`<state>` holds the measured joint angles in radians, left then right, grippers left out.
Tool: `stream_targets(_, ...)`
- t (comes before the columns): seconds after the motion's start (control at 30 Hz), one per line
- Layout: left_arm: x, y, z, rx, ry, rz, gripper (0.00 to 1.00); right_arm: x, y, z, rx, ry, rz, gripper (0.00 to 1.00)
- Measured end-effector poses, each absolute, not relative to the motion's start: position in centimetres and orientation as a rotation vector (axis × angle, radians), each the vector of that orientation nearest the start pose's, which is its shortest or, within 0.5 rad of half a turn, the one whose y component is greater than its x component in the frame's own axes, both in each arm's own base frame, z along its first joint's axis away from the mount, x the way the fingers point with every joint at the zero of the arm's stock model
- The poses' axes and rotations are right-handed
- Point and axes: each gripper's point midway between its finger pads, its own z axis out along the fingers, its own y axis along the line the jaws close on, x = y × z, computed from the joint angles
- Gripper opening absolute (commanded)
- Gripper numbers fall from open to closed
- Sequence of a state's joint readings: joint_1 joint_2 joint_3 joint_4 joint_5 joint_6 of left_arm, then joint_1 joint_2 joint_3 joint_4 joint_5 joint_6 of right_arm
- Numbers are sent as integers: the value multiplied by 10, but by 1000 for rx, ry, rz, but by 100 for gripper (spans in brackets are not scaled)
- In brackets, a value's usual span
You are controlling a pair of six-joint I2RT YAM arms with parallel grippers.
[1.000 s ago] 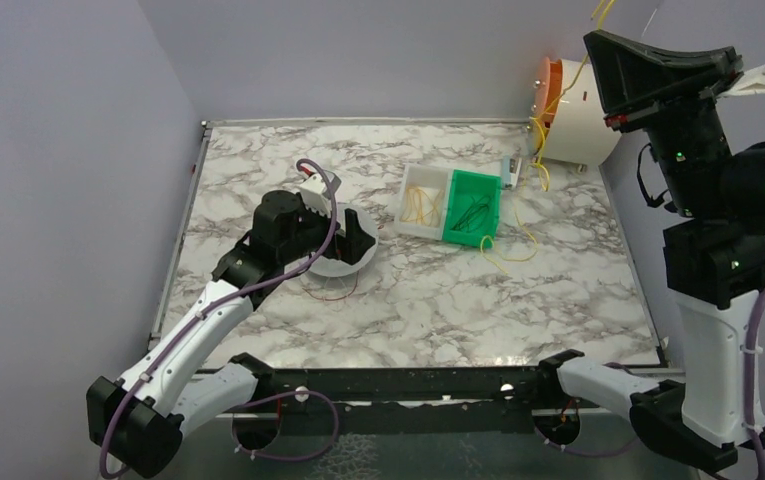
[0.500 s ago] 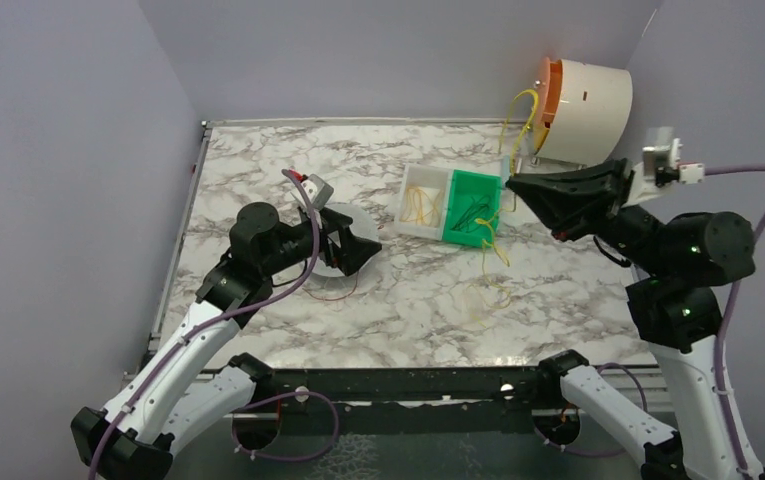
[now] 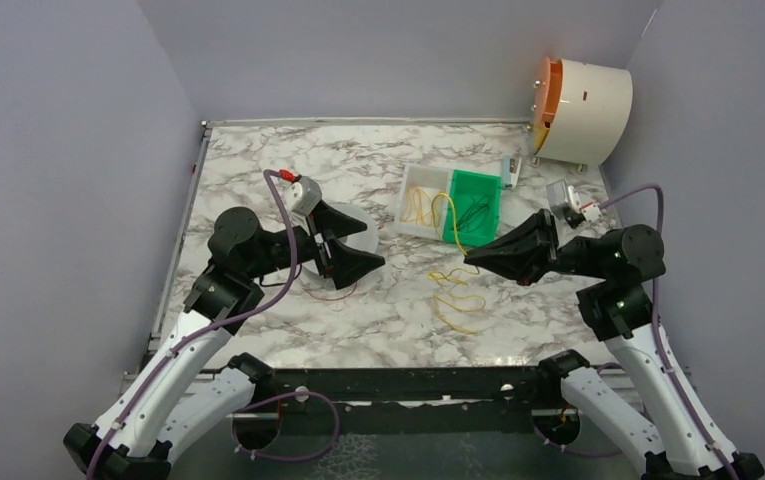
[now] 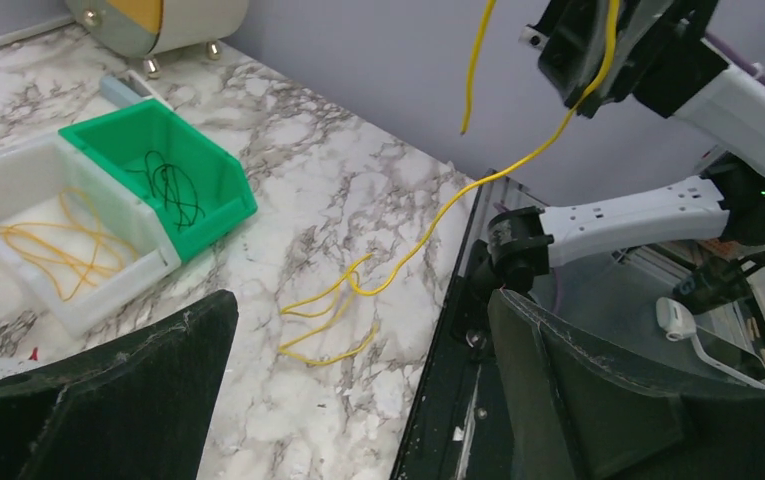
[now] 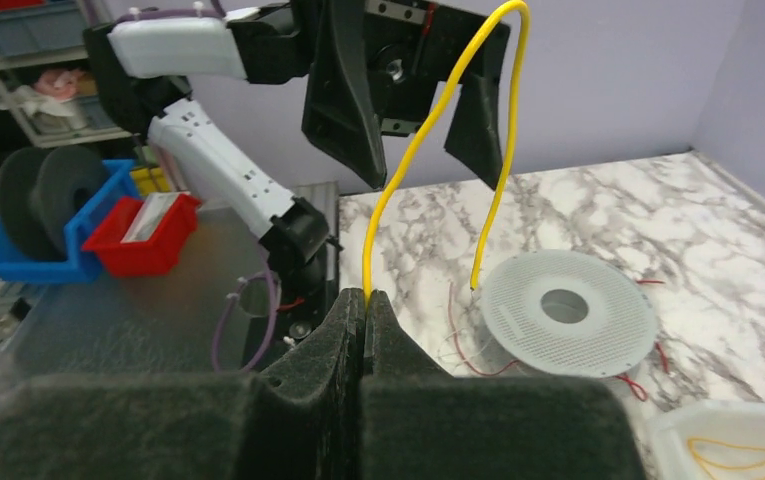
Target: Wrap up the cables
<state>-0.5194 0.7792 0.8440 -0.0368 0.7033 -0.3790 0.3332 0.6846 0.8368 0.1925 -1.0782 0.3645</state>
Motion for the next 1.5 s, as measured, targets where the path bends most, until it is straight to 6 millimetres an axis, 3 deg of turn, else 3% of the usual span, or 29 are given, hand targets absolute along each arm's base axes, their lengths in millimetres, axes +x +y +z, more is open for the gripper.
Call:
stream_targets(0.13,164,-246,348,744,1502,-1273,99,122,221,383,-1022,1167,1318,1)
stream_targets(0.5,136,-265,376,913,1339,-1463,99,95,220,397,-1066,1164,1498,1)
stream_targets(0.83,100,-302,378,1074,1259,-1605,99,98,224,404,-1010,1237,1635,1)
stream_targets(1.13,96,-328,383,1072,1206,-1622,99,89,225,411,-989,1245,1725,1)
stream_targets(1.37,100,-334,400,1008,1136,-1607,85,81,224,408,-968,1245,1769,1)
stream_targets(1.5,97,-337,411,993,1079,-1628,66,78,223,408,-954,1242,1784,1)
